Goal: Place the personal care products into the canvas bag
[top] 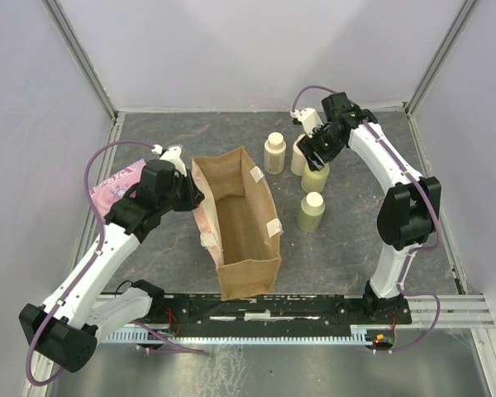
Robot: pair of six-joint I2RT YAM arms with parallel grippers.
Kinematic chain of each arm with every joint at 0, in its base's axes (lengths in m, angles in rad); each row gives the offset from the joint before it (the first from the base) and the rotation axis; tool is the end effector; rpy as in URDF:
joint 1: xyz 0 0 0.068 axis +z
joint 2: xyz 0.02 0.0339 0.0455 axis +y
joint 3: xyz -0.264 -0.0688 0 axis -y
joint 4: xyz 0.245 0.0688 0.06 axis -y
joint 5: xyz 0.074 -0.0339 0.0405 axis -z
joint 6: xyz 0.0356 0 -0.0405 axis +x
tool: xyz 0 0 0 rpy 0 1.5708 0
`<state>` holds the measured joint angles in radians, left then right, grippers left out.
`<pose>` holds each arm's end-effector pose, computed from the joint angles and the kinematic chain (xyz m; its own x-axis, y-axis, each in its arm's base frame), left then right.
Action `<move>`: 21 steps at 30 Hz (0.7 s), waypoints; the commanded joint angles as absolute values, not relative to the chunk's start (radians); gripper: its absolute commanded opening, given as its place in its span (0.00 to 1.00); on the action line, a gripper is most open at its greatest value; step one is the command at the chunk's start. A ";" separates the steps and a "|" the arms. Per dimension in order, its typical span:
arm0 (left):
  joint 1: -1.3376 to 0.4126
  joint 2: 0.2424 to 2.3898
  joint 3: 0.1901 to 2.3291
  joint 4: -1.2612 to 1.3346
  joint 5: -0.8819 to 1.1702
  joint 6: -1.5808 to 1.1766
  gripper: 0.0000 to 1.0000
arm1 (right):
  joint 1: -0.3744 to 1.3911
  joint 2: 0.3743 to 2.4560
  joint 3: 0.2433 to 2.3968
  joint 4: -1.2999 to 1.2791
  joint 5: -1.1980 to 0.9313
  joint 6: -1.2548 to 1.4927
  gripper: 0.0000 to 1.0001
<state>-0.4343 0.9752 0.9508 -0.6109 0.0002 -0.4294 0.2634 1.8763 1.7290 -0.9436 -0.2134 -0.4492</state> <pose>0.1873 -0.0869 0.3210 -0.6647 -0.1506 -0.7318 0.1586 0.9287 -0.3352 0.3850 0.1116 0.2922 -0.6200 -0.6067 -0.4975 -0.6862 0.7268 -0.0313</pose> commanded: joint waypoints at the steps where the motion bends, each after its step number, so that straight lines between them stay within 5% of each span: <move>1: -0.440 0.982 0.992 -0.583 -0.020 -0.409 0.17 | 0.259 1.884 1.782 -0.944 -0.249 -0.474 0.67; 13: -0.440 0.998 0.995 -0.581 -0.028 -0.409 0.17 | 0.258 1.873 1.763 -0.956 -0.241 -0.492 0.48; 21: -0.440 1.011 1.003 -0.577 -0.030 -0.401 0.17 | 0.257 1.884 1.744 -0.958 -0.245 -0.485 0.48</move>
